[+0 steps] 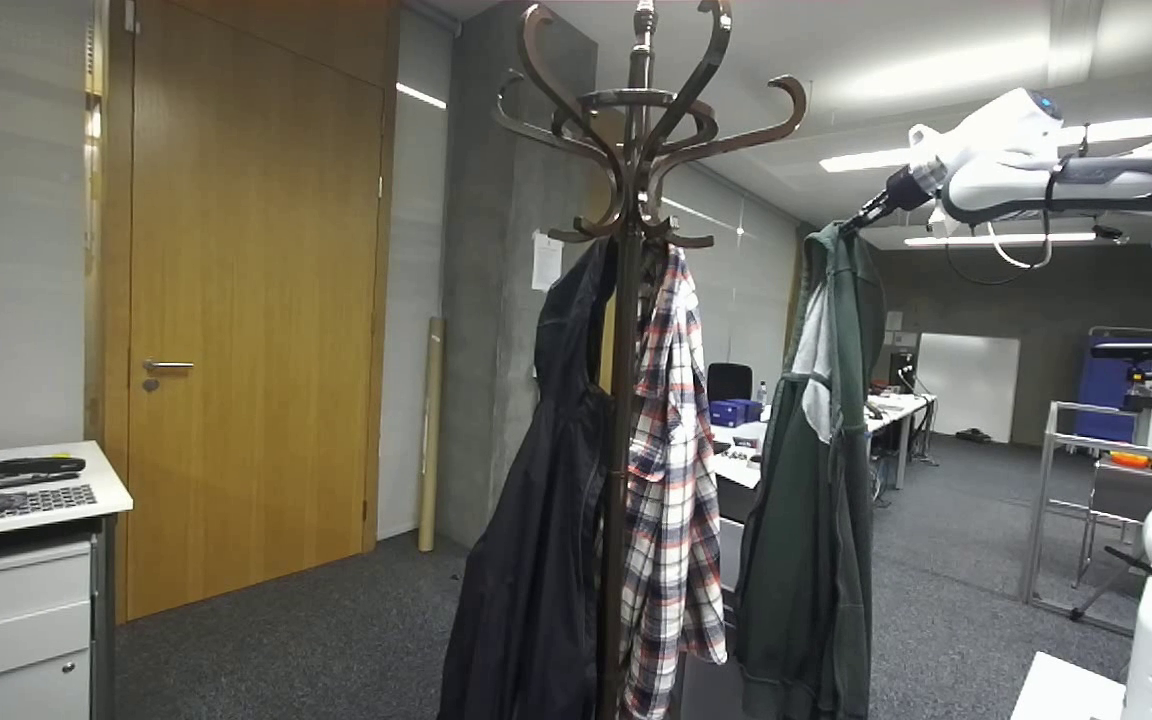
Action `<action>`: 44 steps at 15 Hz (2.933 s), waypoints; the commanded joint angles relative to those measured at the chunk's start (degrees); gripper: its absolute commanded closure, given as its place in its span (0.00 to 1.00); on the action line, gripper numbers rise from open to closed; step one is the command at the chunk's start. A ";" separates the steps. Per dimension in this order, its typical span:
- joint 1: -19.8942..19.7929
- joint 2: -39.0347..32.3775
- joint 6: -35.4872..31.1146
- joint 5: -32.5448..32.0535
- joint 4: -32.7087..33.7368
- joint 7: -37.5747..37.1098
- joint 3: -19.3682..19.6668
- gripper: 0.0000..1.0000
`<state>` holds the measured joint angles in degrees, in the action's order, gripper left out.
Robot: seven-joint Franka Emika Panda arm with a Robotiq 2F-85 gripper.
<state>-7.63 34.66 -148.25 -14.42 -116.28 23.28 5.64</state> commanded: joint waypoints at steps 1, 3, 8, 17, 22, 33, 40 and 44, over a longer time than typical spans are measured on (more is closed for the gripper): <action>-3.66 -5.38 -3.26 -4.91 5.01 -4.07 0.62 0.99; -6.09 -8.69 -4.03 -6.92 6.97 -6.98 0.98 0.99; -10.57 -16.18 -5.63 -11.21 10.88 -14.88 0.61 0.99; -9.21 -21.29 -4.74 -12.52 11.40 -20.42 0.79 0.99; -8.82 -22.50 -4.81 -12.87 10.28 -20.98 0.96 0.99; -8.52 -23.48 -5.77 -12.07 9.22 -20.94 1.53 0.99; -10.93 -31.08 -11.96 -13.07 11.90 -27.63 1.40 0.99; -10.87 -34.43 -13.67 -11.83 12.72 -29.97 1.90 0.99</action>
<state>-18.01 3.07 -159.61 -25.32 -106.79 -3.85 7.34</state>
